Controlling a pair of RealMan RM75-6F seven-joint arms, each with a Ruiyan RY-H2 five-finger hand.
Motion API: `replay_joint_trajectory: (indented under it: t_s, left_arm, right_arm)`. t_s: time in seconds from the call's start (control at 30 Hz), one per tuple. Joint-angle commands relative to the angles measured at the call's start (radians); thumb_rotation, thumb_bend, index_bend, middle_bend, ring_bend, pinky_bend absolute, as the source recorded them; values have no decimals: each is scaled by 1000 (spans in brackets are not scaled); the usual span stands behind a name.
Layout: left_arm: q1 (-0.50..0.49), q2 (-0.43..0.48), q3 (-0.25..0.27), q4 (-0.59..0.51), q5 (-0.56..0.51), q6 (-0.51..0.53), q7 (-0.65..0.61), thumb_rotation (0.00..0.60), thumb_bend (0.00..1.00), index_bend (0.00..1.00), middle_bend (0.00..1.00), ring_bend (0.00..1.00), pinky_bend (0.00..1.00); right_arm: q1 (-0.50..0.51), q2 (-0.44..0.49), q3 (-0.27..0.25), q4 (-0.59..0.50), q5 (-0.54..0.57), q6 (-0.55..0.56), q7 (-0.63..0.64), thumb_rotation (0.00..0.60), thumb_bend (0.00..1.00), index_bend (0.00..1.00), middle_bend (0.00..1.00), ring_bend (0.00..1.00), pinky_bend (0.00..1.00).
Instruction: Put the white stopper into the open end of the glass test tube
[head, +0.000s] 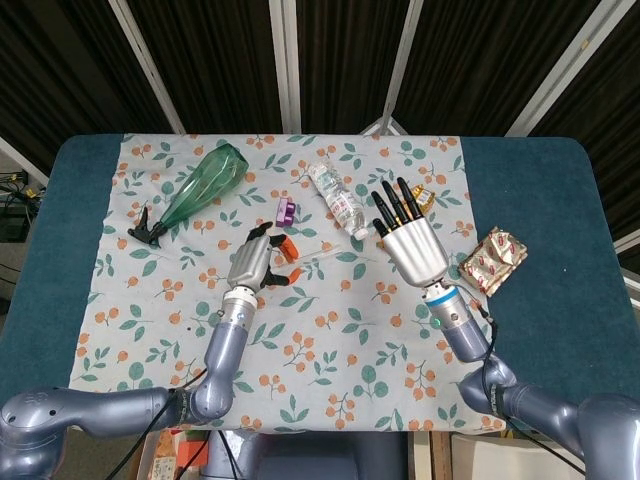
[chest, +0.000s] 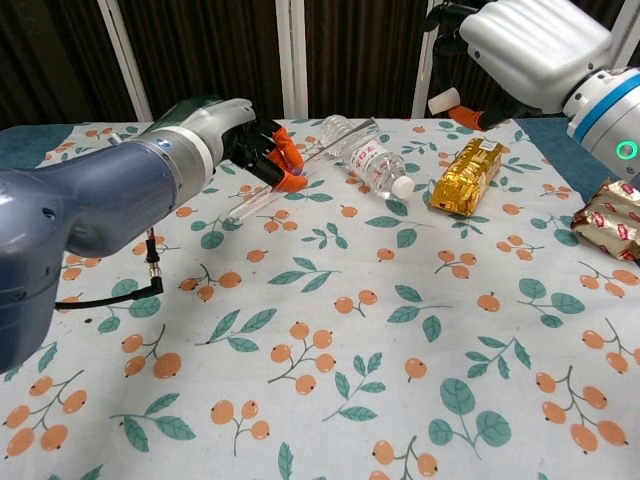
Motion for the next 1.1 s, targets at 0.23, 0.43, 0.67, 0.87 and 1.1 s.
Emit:
replay_joint_trajectory:
  t_s: [0.23,0.43,0.67,0.87,1.1]
  left_arm:
    - [-21,-18,-23,-12,-51,7,10,600,469,607,517,64,0]
    - [-25,-31,-26,-20,-72,17,9,600,469,607,517,64,0]
    - [-32,-35,-41,-37,-113,24,17,600,469,605,517,64,0]
    - [-41,-31,-74,-54,-184,36,35,600,469,605,517,64,0]
    - [-55,-19,-86,-72,-231,45,63,600,469,605,517,64,0]
  right_arm:
    - [5,-19,-5,15,6,6,-5,600,426,626,213,0,0]
    - [4,-29,-11,21,7,11,-4,600,427,626,213,0,0]
    - [3,-36,-18,34,3,22,3,600,428,626,213,0,0]
    - [-1,-39,-25,38,2,28,12,600,430,626,213,0,0]
    - [-5,-46,-32,43,0,36,18,600,433,626,213,0,0]
